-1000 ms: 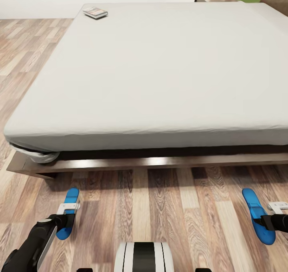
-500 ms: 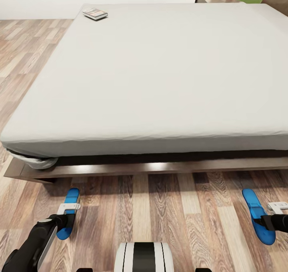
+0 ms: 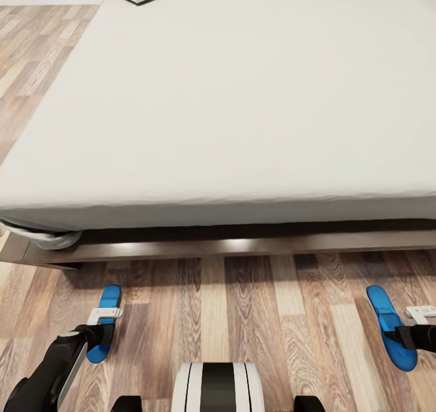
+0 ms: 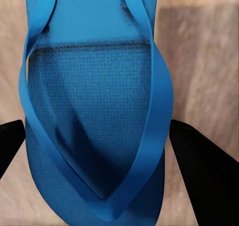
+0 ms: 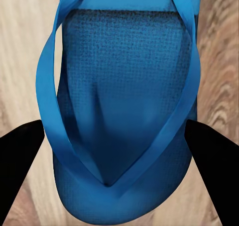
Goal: In the bedroom, move the book from the bed onto either nightstand, and place the two sandals side by side next to the bed.
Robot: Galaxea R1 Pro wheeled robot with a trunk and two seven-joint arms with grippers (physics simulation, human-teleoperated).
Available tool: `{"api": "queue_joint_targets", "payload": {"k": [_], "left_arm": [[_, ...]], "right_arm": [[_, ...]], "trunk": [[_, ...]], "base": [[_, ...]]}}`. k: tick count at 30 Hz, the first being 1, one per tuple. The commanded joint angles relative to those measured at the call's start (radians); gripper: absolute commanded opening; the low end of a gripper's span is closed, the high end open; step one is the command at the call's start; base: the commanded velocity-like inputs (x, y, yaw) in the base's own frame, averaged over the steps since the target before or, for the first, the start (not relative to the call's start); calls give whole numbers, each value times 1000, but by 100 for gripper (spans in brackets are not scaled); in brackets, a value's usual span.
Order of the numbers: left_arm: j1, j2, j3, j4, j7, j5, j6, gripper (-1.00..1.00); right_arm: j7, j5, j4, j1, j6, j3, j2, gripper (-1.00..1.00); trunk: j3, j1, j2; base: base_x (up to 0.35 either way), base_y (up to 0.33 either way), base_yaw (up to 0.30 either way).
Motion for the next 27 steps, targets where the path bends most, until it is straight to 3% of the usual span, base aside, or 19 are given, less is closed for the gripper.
{"api": "queue_joint_targets", "payload": {"k": [1, 16, 24, 27], "left_arm": [[0, 0, 2, -2, -8, -8, 5, -100], [0, 0, 5, -2, -9, -5, 3, -100], [0, 0, 5, -2, -9, 0, -40, -100], [0, 0, 5, -1, -9, 1, -45, -100]], "right_arm": [[0, -4, 0, -1, 3, 4, -1, -100], [0, -5, 0, -1, 3, 4, -1, -100], [1, -8, 0, 2, -13, 4, -1, -100], [1, -8, 0, 3, -59, 3, -1, -100]], "trunk": [[-5, 0, -1], [-5, 0, -1], [-5, 0, -1], [-5, 0, -1]], "base": [[0, 0, 0], [0, 0, 0], [0, 0, 0], [0, 0, 0]]}}
